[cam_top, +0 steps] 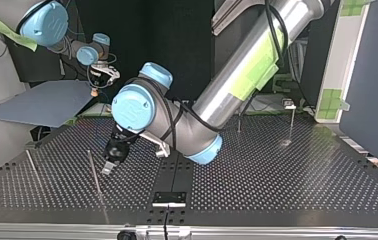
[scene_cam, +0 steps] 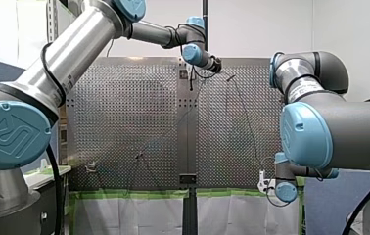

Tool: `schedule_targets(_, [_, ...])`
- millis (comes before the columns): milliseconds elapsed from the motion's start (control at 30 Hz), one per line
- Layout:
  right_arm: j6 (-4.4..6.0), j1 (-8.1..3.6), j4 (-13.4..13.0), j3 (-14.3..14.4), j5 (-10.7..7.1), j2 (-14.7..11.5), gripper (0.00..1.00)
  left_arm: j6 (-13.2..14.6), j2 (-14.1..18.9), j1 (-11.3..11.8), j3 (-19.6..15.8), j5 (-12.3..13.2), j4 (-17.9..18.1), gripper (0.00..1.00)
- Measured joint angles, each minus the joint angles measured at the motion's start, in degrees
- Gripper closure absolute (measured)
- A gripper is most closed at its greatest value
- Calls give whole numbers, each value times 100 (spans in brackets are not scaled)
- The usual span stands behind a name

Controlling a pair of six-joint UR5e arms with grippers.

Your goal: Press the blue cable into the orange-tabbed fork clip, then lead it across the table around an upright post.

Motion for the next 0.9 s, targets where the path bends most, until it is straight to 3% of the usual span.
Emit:
schedule_targets(700, [-2, 0, -10, 0, 0, 0, 100, -102, 0, -20, -12, -79, -14, 0])
schedule_targets(900, [-2, -1, -10, 1, 0, 0, 100, -199, 0, -40, -222, -199, 27, 0])
